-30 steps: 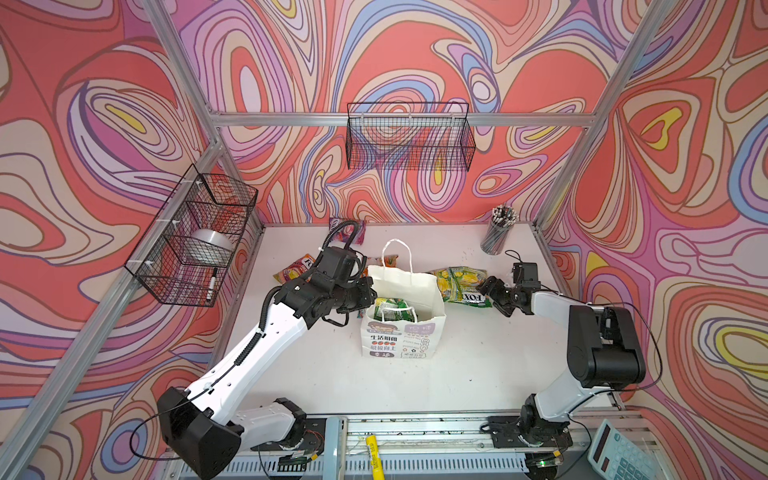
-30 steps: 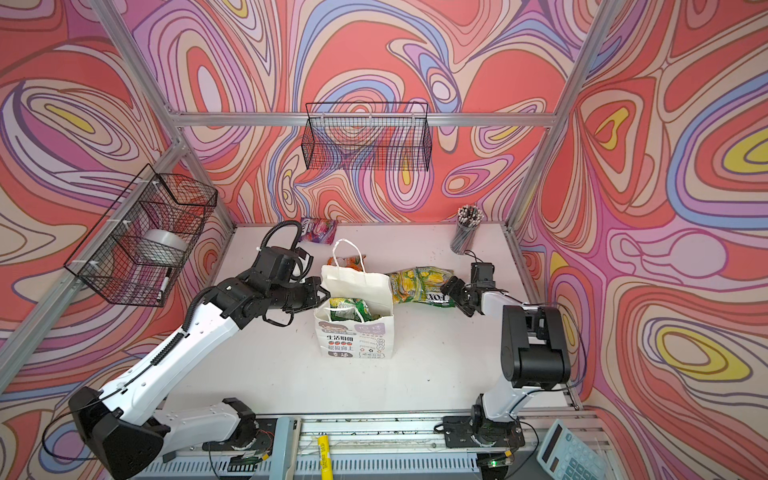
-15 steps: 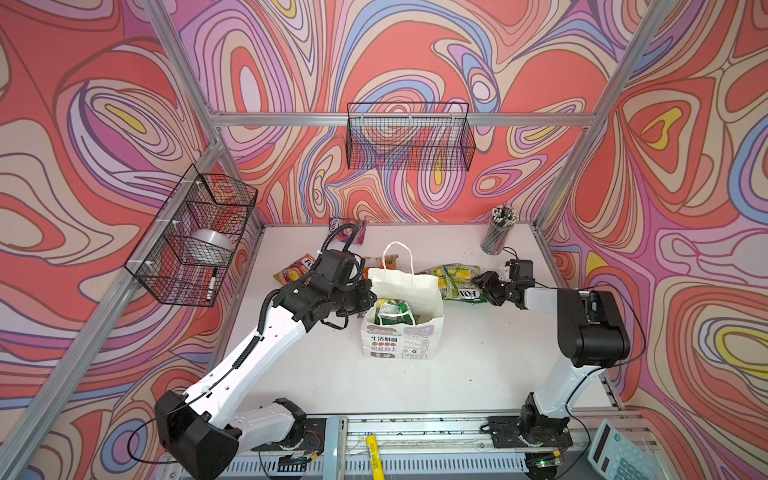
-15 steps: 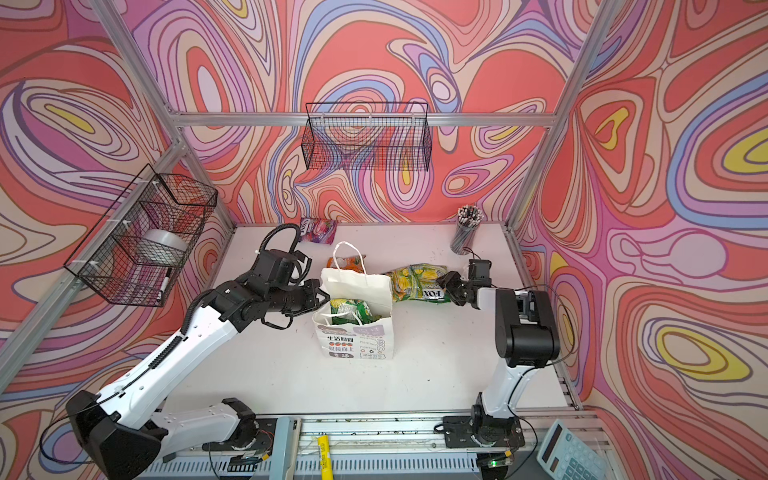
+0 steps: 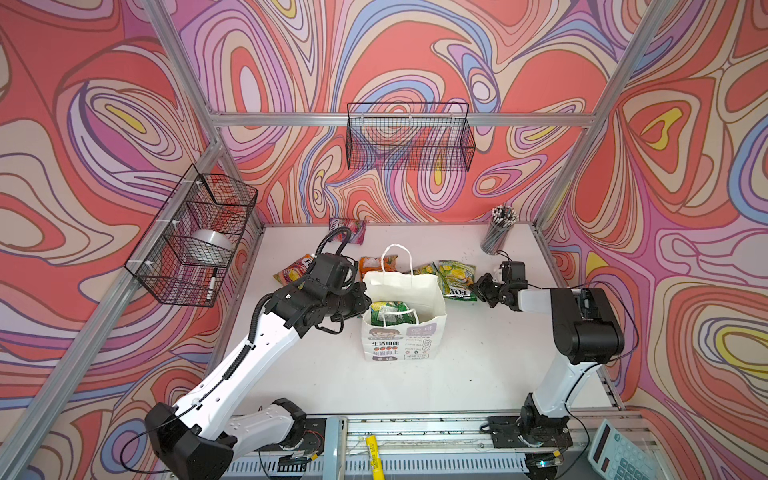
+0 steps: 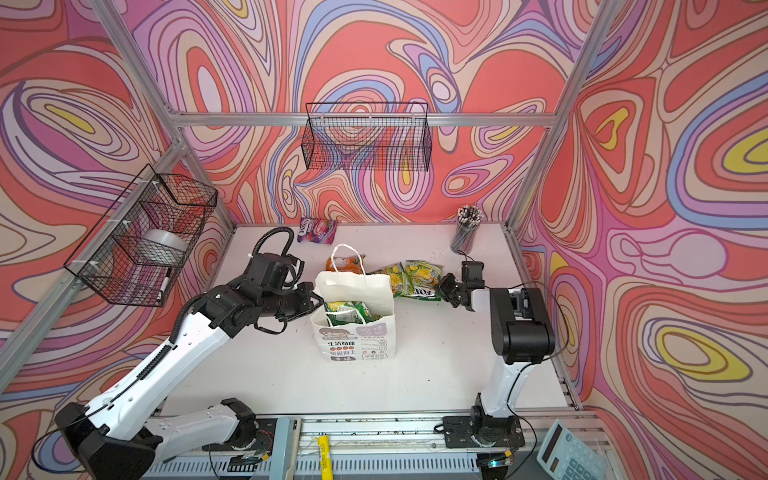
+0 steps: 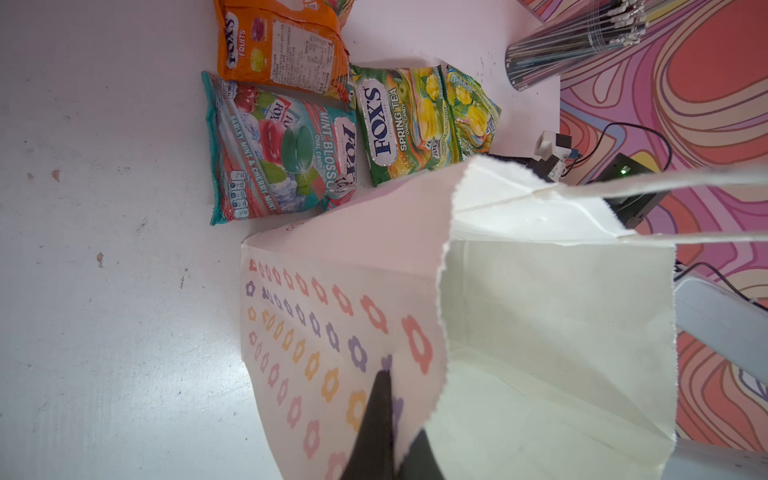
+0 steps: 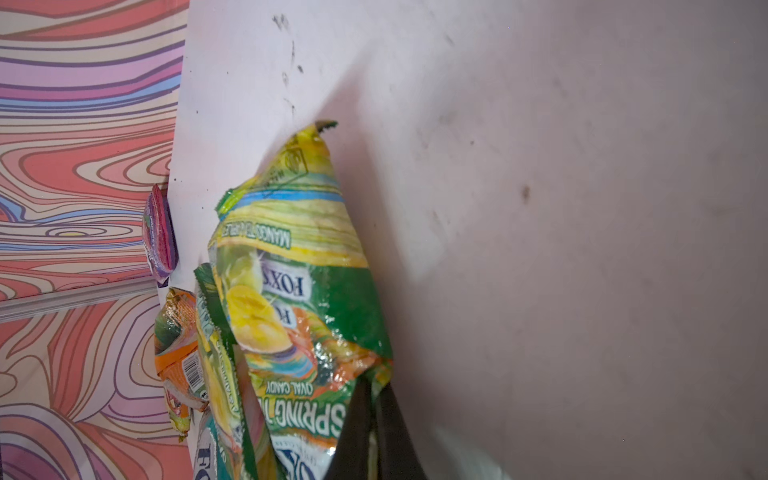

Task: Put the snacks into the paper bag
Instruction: 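Grasp a green-yellow Spring Tea packet with the right gripper and lift, then carry the Spring Tea packet over the bag with the right gripper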

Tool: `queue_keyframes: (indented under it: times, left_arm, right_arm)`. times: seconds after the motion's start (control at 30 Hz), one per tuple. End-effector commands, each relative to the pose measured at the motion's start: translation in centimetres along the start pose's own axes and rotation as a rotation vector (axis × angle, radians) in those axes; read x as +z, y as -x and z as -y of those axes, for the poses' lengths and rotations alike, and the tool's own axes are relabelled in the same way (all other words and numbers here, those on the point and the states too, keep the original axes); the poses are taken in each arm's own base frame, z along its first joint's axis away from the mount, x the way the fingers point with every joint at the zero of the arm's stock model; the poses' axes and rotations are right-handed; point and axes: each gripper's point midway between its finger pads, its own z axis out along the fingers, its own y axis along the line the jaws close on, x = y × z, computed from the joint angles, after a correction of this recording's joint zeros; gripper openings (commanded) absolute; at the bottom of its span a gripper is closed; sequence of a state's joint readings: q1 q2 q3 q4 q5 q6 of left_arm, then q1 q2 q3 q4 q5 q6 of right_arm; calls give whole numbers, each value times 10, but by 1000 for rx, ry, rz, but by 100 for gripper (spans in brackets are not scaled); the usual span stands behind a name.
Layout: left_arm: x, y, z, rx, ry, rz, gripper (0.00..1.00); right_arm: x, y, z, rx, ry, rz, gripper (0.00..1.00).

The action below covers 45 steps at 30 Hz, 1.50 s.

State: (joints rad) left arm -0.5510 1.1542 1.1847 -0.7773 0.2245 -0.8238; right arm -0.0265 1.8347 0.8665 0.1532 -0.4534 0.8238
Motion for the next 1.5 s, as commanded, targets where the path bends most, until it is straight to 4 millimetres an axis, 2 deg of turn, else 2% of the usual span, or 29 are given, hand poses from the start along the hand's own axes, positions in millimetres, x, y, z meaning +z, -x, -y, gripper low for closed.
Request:
queue_keyframes:
  times: [0.0,0.03,0.17,0.37,0.53,0.73,1.0,1.2,1.4,1.47]
  left_arm:
    - [-1,-7,-11,-15,43,-13,0]
    - [-1,-7,-10,-10,41,-14,0]
    - [-3,-5,-8,8,31,-7,0]
    - [0,-6,1,40,-20,-17,0]
    - [-1,-8,0,93,-17,-25,0]
    - [-7,-8,4,154,-26,-29,0]
    - [-11,-3,16,192,-62,-17,0]
    - [-20,-3,20,202,-87,-4,0]
    - [-10,-6,2,174,-13,-16,0]
    - [-10,-8,3,166,-16,-27,0]
  right_arm:
    - [-11,-6,-2,1,-24,-5,0]
    - [-21,-3,-11,-15,-14,14,0]
    - [-49,1,-22,-50,-24,74,0]
    - [-97,-4,-41,-109,-29,127,0]
    - [-124,-16,-48,-123,-18,127,0]
    - [-163,-17,-71,-166,3,175,0]
    - [-193,-15,-92,-203,16,201,0]
    - [-236,-6,-137,-242,110,281,0]
    - [-279,0,-196,-293,280,335,0]
    - [-292,1,-216,-308,349,345,0]
